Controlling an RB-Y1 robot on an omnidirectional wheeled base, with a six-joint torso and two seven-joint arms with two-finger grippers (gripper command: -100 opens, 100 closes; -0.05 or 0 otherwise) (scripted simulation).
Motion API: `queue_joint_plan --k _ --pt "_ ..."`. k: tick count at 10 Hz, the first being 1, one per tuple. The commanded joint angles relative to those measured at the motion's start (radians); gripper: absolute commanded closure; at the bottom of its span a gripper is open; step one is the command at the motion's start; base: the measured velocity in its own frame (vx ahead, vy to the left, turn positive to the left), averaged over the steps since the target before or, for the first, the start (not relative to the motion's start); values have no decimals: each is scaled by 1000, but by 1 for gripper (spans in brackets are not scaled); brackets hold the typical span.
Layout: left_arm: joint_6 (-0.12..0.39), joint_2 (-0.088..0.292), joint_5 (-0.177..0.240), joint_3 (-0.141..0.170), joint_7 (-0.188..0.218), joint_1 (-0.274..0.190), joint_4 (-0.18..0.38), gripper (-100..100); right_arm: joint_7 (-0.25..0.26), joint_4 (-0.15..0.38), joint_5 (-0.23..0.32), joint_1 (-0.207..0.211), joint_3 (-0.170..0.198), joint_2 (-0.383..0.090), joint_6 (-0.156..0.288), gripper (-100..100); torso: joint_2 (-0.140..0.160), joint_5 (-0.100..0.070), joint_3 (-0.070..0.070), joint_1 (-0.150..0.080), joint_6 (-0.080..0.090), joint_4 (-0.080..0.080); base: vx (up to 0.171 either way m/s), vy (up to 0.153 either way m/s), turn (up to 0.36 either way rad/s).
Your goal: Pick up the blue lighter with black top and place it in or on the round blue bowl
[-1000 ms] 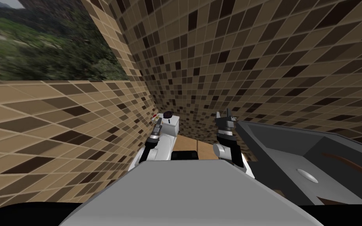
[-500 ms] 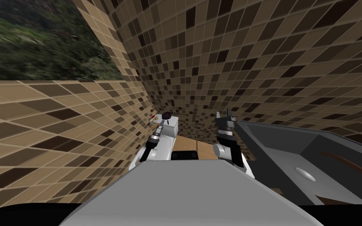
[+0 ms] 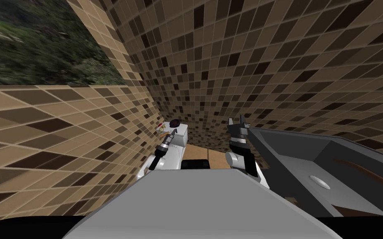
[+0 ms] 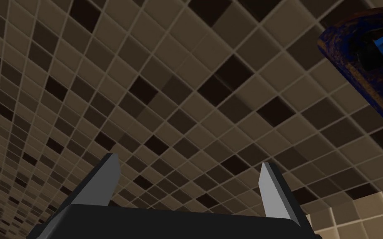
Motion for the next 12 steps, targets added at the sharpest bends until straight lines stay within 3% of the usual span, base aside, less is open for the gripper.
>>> queue_joint_plan --k 1,12 --pt "9 17 -22 1 -28 -9 22 -100 0 0 0 0 0 0 0 0 0 0 0 0 0 0 37 3 -48" --pt "38 129 -188 16 -234 -75 234 -100 0 0 0 0 0 0 0 0 1 0 0 0 0 0 35 5 -52"
